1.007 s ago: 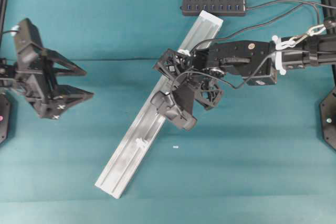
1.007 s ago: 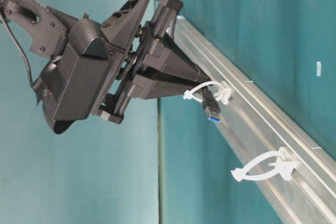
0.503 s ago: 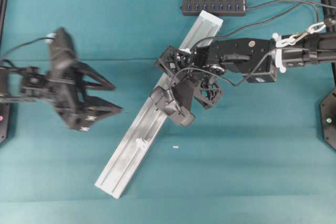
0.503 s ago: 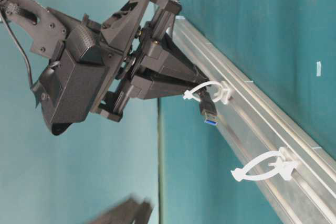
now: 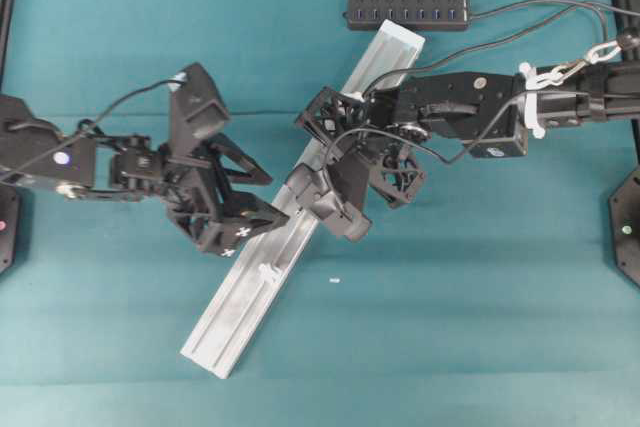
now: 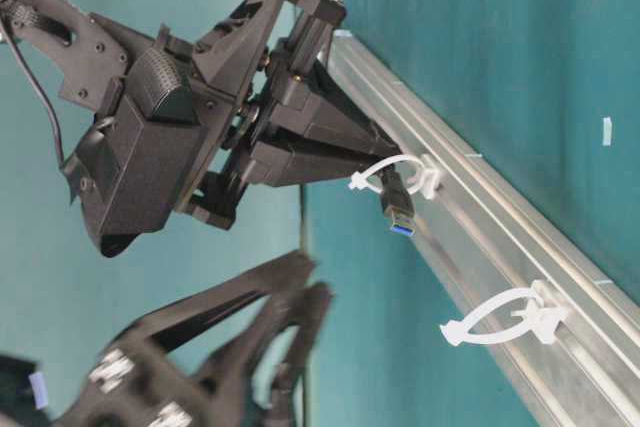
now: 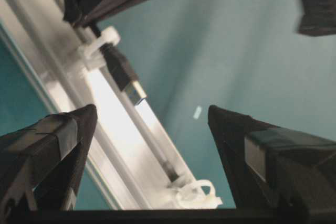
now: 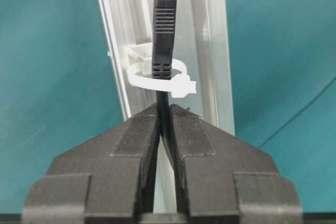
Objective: Pass the USB cable through three rings with both arms.
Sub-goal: 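Reach the left gripper to the plug beyond the second ring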
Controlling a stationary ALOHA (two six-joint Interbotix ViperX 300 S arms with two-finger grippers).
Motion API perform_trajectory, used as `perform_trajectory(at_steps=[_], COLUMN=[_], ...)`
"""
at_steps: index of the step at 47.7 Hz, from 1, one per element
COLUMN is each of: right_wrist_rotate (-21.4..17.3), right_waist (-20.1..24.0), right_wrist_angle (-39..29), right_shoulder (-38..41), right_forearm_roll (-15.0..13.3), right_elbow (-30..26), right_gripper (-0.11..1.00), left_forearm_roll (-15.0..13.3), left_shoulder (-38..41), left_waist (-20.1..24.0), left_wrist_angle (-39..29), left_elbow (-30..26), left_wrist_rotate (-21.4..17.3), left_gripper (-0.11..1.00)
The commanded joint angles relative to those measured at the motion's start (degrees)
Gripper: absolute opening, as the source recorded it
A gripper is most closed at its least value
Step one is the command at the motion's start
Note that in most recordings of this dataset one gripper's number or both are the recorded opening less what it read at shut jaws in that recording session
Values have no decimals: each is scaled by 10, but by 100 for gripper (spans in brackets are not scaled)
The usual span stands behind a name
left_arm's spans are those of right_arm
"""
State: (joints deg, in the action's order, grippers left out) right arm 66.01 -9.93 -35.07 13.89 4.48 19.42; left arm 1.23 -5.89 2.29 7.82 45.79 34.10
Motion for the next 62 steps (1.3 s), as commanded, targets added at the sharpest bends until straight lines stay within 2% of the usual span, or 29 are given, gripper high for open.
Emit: perform_trajectory(at_steps=[1,19,34,49,55,62], right_wrist_rotate=[-9,-9,-9,-11,-10,-11], right_waist=[-1,-1,-1,-1,0,-1], right_wrist_angle=[-1,-2,-1,-2,-2,-3], right_shoulder=[3,4,4,4,4,4], right_forearm_roll=[2,2,1,2,2,2], right_elbow=[-3,-4,-3,-3,-3,-2], right_gripper=[12,12,12,12,12,12], left_forearm_roll=[1,3,3,3,3,3], left_shoulder=[14,98,134,142,142,142], left_waist=[-4,-4,1,10,11,8], left_wrist_angle=[4,29,83,87,100,106], left_elbow=[-14,-56,-59,-61,-63,-65], left_wrist_rotate=[12,19,-25,-33,-47,-60], left_gripper=[92,92,92,91,83,60])
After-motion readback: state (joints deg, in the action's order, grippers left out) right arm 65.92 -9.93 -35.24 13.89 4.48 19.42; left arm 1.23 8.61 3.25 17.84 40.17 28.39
